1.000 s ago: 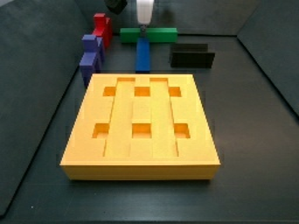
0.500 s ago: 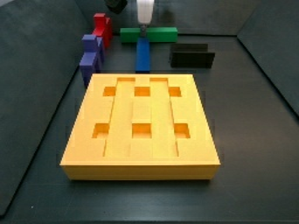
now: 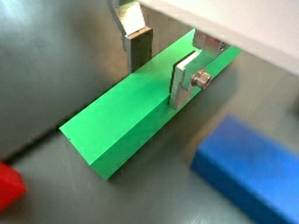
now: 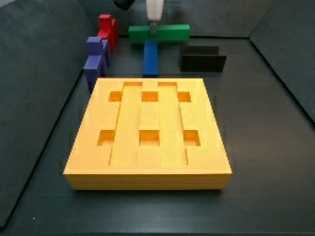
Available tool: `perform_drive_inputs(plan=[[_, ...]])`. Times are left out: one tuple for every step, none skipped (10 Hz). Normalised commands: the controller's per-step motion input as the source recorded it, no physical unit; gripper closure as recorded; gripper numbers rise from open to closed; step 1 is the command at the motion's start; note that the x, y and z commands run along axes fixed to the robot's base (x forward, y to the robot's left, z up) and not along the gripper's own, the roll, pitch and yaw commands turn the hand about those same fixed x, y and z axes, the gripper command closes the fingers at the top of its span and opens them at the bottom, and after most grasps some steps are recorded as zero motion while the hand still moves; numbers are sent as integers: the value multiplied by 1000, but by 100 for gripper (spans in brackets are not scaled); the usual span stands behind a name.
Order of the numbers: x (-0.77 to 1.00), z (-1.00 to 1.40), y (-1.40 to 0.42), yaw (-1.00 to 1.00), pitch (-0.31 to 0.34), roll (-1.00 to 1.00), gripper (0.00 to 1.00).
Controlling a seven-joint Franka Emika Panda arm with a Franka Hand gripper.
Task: Pick up the green object. Move up. Move to above the board. Insert the green object.
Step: Move up, then move to above the board.
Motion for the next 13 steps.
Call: perform_drive_inputs(plan=[[-126,568,47,33,84,16,100],[-53,283,3,25,67,51,100],[0,1400,0,0,0,0,100],[-11,1400,-6,-11,13,-44,100],[-33,1400,-8,-6,31,-4,100],[5,1400,-12,0,20,19,100],[15,1400,-2,-1,36,2,100],[4,1400,3,-3,68,-10,100],[17,1400,0,5,74,13,100],[24,500,2,2,79,3,100],[36,144,-1400,1000,30,-5,100],[37,128,-1400,1000,27,-5,100],[21,132,-1400,1000,18,5,100]])
